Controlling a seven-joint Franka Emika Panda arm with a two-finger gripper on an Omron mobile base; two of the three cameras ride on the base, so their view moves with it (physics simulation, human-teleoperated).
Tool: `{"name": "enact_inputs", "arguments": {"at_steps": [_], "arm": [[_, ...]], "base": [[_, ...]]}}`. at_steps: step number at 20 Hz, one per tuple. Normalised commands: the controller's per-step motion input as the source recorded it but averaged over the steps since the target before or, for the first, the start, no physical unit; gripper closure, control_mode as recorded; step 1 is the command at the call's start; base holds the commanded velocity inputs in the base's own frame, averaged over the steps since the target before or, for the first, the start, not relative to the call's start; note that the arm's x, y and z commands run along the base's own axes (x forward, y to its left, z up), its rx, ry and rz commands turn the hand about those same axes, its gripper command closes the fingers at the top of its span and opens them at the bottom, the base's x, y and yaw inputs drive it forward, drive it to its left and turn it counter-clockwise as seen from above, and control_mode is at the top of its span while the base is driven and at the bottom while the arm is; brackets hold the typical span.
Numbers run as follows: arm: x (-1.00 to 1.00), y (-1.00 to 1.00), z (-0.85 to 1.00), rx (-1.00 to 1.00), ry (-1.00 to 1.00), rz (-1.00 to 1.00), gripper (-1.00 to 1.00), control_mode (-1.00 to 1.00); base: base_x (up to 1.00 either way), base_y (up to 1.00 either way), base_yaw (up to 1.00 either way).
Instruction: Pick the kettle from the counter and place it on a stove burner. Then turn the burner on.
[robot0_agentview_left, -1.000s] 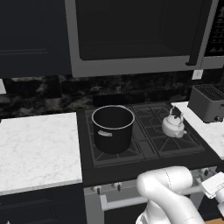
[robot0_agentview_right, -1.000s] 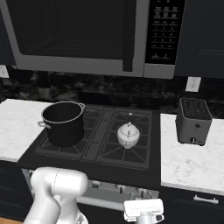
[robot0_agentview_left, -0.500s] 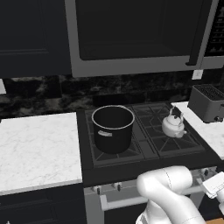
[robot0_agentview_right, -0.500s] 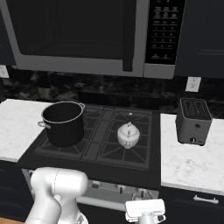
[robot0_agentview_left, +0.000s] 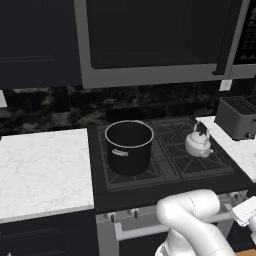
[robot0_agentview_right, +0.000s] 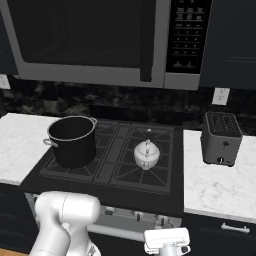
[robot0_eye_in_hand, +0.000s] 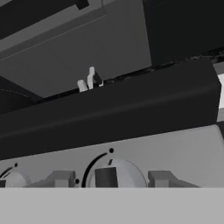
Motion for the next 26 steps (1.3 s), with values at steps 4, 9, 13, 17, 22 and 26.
{"name": "enact_inputs", "arguments": {"at_steps": [4,9,13,17,22,26], "arm": [[0.00,0.00,0.00,0.00,0.00,0.00,1.00,-1.00],[0.01,0.01,0.00,-0.03,0.00,0.01,1.00,-1.00],[0.01,0.09,0.00,-0.20,0.00,0.07,1.00,-1.00],[0.00,0.11,0.00,-0.25,0.00,0.11,1.00,-1.00],[0.00,0.11,0.00,-0.26,0.00,0.10,1.00,-1.00],[0.00,0.10,0.00,-0.24,0.00,0.10,1.00,-1.00]], "base": [[0.00,0.00,0.00],[0.00,0.00,0.00],[0.00,0.00,0.00],[0.00,0.00,0.00],[0.00,0.00,0.00],[0.00,0.00,0.00]]}}
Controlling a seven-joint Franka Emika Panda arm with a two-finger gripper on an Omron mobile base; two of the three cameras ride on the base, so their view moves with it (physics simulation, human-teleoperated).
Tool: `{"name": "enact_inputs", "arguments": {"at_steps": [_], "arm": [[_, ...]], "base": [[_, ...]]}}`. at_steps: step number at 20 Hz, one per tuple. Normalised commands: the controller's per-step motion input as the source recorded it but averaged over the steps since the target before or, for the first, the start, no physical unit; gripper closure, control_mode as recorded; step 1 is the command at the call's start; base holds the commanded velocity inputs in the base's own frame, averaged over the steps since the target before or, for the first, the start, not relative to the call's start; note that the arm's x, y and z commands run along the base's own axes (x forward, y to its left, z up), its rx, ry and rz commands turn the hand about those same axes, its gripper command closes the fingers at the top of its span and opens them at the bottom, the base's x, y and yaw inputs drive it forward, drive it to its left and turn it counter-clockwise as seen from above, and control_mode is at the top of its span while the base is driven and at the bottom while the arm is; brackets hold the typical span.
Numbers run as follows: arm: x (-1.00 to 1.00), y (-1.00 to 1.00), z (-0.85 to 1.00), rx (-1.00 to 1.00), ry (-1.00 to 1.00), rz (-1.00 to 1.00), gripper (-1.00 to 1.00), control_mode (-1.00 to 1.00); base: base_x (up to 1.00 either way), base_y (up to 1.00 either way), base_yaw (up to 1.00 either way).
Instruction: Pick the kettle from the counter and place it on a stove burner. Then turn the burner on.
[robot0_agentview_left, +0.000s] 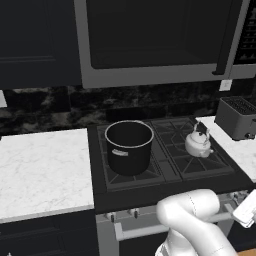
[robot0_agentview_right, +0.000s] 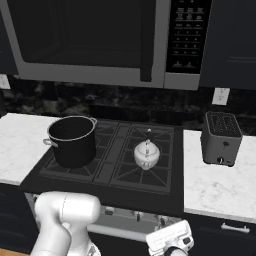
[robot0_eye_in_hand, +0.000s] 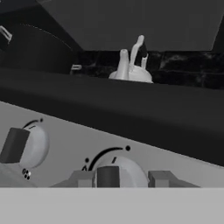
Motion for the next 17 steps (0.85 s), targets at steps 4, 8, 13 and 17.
{"name": "enact_inputs", "arguments": {"at_steps": [4,8,13,17], "arm": [[0.00,0.08,0.00,-0.25,-0.01,0.10,1.00,-1.00],[0.00,0.08,0.00,-0.25,-0.04,0.11,1.00,-1.00],[-0.03,0.04,0.00,-0.04,-0.01,0.04,1.00,-1.00],[0.00,0.00,0.00,0.00,0.00,0.00,1.00,-1.00]], "base": [[0.00,0.00,0.00],[0.00,0.00,0.00],[0.00,0.00,0.00],[0.00,0.00,0.00]]}}
